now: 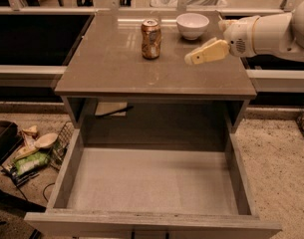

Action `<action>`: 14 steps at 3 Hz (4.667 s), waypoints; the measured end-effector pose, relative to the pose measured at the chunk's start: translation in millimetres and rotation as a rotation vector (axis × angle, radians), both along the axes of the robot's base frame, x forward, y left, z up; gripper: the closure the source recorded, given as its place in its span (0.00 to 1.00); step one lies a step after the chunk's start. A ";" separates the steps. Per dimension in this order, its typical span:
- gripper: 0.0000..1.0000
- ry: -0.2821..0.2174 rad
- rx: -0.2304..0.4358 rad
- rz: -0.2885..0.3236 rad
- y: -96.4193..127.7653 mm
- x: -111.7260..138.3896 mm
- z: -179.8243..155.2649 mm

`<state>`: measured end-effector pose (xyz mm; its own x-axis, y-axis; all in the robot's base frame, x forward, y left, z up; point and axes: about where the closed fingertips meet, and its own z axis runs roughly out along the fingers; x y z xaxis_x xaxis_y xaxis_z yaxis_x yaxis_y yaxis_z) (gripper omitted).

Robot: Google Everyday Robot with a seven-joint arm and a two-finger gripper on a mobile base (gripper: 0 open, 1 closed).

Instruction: Place orange can into top drawer

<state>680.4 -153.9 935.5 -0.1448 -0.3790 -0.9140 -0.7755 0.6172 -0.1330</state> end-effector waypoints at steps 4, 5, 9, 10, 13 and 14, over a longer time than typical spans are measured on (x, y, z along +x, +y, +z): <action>0.00 -0.089 0.161 0.027 77.5 82.1 8.6; 0.00 -0.120 0.216 0.023 101.7 110.8 13.9; 0.42 -0.040 0.231 0.032 189.9 159.0 -50.3; 0.65 -0.024 0.253 0.038 195.3 164.1 -61.0; 1.00 -0.179 0.351 0.328 167.1 83.6 71.1; 1.00 -0.090 0.349 0.398 158.9 41.5 66.6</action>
Offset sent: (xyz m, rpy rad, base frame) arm 0.0173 0.0139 -0.0010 0.0410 -0.0311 0.0021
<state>721.8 5.1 1002.1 0.0328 -0.0600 -0.9977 -0.9537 0.2967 -0.0492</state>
